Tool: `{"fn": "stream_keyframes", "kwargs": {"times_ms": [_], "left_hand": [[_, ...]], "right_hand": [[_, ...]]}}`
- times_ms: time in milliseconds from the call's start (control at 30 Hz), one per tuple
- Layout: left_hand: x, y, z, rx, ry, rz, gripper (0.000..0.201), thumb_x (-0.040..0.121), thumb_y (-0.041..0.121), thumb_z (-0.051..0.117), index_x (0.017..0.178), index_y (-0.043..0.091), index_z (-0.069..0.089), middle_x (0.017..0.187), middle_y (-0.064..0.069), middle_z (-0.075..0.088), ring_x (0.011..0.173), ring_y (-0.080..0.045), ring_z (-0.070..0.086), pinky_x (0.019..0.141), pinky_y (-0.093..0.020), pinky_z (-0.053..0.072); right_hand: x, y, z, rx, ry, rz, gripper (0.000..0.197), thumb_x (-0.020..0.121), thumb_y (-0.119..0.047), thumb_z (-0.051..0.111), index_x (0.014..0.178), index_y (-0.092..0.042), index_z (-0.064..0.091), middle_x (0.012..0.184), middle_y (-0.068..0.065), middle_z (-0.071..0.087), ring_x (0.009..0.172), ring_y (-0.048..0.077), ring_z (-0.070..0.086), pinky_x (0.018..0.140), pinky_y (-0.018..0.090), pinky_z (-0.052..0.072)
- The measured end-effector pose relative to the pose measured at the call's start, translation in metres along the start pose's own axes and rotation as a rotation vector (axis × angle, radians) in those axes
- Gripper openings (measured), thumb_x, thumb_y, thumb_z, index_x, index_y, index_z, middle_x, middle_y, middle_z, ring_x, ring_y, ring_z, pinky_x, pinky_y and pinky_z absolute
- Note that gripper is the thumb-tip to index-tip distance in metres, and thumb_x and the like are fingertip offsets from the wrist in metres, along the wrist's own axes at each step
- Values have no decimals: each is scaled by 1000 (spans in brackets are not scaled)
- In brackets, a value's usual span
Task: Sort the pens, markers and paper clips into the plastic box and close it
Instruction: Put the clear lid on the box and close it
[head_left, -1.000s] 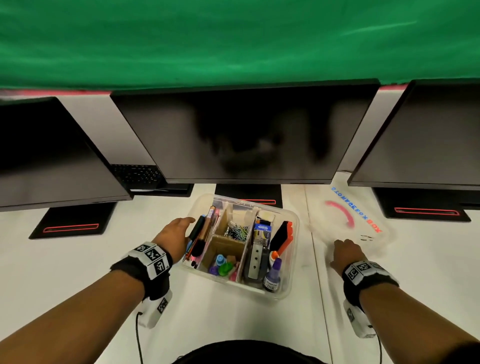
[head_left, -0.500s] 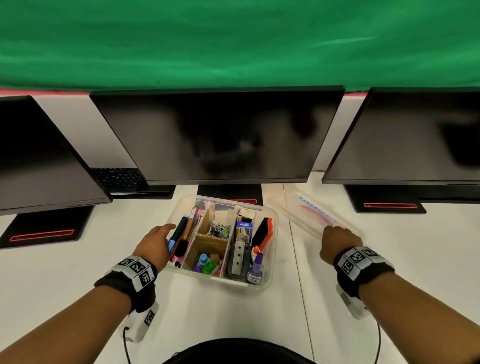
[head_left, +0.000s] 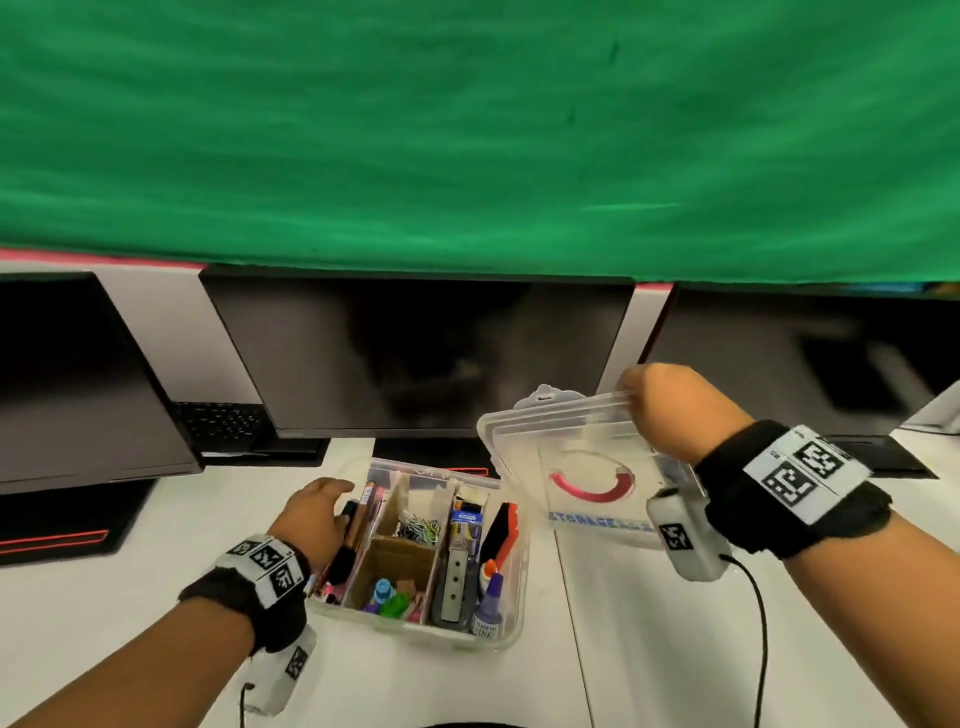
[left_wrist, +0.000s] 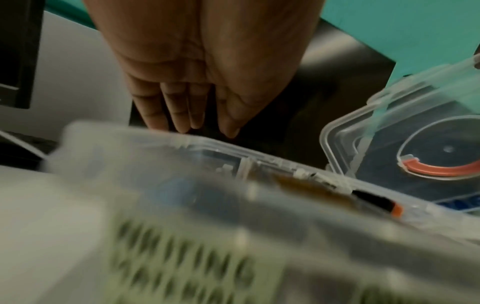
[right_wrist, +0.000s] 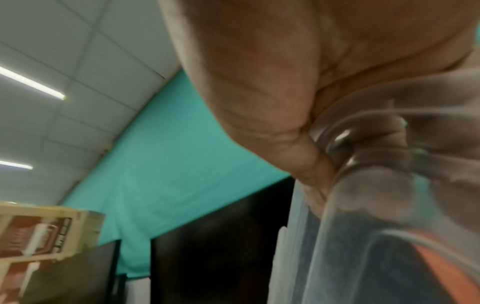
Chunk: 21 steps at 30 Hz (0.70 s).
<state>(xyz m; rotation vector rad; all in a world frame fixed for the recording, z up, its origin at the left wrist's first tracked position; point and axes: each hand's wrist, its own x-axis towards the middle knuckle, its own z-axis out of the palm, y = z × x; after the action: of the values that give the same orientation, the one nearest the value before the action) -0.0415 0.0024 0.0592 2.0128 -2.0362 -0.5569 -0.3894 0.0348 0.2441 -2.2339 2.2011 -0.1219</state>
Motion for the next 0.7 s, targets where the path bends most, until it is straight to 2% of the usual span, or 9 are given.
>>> {"fn": "stream_keyframes", "kwargs": {"times_ms": [133,233,300,367,433,467,533,600,700], "left_hand": [[10,25,-23,-131,-24,47,50,93,30,53,139,18,38,142,-7,47,129,-23,47,107,-33,38],[18,41,-42,-388,-39,48,56,91,34,56,140,16,36,136,-9,52,125,-20,50,105,-32,40],[22,45,-55,-586,-24,40,46,91,33,56,132,18,42,122,-5,59,112,-15,55,95,-26,43],[26,43,-64,-811,-30,-17,30,91,33,56,117,21,48,111,-2,61,100,-16,61,90,-30,49],[27,33,-65,-994,-53,-112,15,92,25,57,102,18,49,98,-4,62,75,-10,66,77,-31,53],[27,25,-63,-1025,-58,-158,13,92,22,57,100,15,49,89,-3,60,61,-5,64,67,-26,55],[26,10,-54,-1045,-73,-253,16,93,19,55,105,10,48,79,-1,56,46,-2,59,49,-17,53],[25,-5,-41,-1040,-64,-344,14,95,18,52,106,10,48,74,-3,52,37,0,55,40,-13,47],[24,-19,-26,-1019,-24,-475,12,95,12,51,104,11,42,67,-8,48,28,-3,50,34,-12,43]], "right_hand": [[4,-20,-37,184,113,-103,14,90,-6,51,93,-13,63,90,8,66,88,28,61,74,29,45],[18,-30,-47,465,103,-114,13,90,-6,55,82,-15,60,68,-5,58,63,15,59,56,20,46],[28,-36,-37,676,37,-79,10,91,-9,57,82,-9,62,63,-2,58,48,6,58,48,16,48],[39,-39,-15,829,-46,-36,12,91,-9,59,81,-4,62,58,5,57,42,7,55,49,17,49],[48,-42,15,994,-89,51,14,88,-4,61,74,-4,61,50,2,54,38,8,50,42,15,44],[53,-43,31,1043,-93,115,17,86,-3,63,70,-6,60,48,0,53,40,10,49,40,15,42],[58,-43,64,1052,-152,271,17,84,-9,67,69,-7,58,55,4,53,51,18,49,48,21,46],[55,-44,94,1003,-336,394,18,86,-18,67,75,-8,55,68,9,54,59,22,51,57,32,51],[40,-51,125,861,-574,452,19,85,-22,67,85,-10,52,82,8,54,73,24,56,63,38,53]]}}
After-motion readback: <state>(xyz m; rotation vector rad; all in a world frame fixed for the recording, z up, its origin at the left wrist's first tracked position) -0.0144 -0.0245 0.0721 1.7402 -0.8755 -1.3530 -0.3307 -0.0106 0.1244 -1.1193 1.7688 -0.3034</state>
